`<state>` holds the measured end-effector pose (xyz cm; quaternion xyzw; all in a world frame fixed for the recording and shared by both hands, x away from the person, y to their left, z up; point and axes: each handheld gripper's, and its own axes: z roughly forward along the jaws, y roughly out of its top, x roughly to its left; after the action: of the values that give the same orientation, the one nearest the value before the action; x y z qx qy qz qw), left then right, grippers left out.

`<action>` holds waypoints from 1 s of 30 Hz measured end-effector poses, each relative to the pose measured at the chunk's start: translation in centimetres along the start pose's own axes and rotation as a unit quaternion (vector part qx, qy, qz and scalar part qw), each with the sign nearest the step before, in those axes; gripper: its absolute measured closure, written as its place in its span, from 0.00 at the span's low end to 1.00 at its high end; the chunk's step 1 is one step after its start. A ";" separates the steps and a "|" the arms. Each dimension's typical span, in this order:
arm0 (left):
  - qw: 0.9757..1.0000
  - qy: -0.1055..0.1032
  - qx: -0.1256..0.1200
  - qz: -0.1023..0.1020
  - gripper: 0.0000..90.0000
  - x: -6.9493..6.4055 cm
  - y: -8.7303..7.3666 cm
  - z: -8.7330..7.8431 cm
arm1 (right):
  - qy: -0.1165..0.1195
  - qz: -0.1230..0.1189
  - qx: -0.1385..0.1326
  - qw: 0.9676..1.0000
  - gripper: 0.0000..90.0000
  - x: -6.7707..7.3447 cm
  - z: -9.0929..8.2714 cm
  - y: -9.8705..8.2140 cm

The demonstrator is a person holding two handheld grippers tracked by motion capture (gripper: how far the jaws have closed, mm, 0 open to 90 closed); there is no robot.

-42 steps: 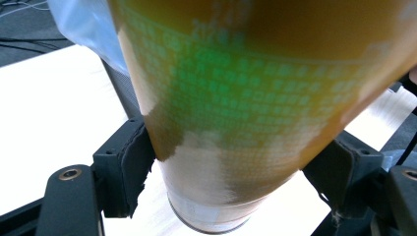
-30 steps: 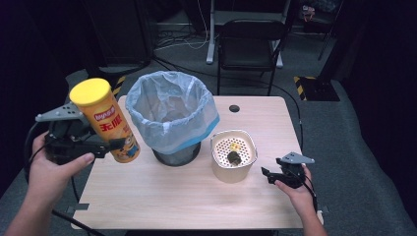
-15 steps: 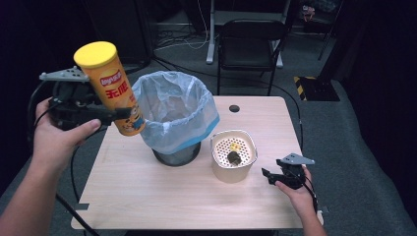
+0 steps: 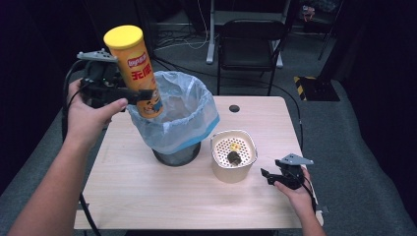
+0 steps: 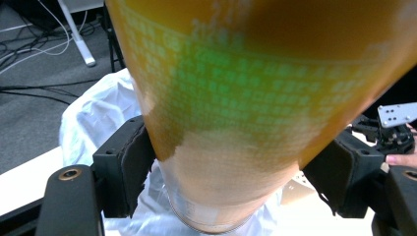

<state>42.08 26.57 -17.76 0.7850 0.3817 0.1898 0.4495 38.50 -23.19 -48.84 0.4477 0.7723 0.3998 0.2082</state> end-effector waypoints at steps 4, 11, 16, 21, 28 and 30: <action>1.000 0.003 -0.003 0.001 0.27 0.1 0.3 1.7 | 0.002 0.001 0.002 1.000 0.30 0.0 0.1 0.0; 1.000 0.006 -0.001 0.008 0.27 0.1 -0.2 4.7 | 0.001 0.001 0.002 1.000 0.31 -0.2 0.1 -0.2; 1.000 0.005 0.005 -0.007 0.27 0.9 -1.4 6.8 | 0.000 -0.001 0.003 1.000 0.31 -0.3 0.1 -0.3; 1.000 0.006 0.015 -0.023 0.26 1.8 -2.5 8.4 | 0.001 -0.001 0.003 1.000 0.31 -0.3 0.2 -0.3; 0.999 0.013 0.029 -0.027 0.26 2.1 -3.1 10.2 | 0.002 -0.002 0.006 1.000 0.31 -0.3 0.4 -0.4; 0.999 0.012 0.038 -0.023 0.26 2.2 -3.2 10.6 | -0.001 0.004 0.004 1.000 0.31 -0.3 0.4 -0.4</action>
<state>48.91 23.34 -26.10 0.7902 0.4119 0.1740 0.4191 38.70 -23.35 -49.38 0.4522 0.7720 0.3966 0.2056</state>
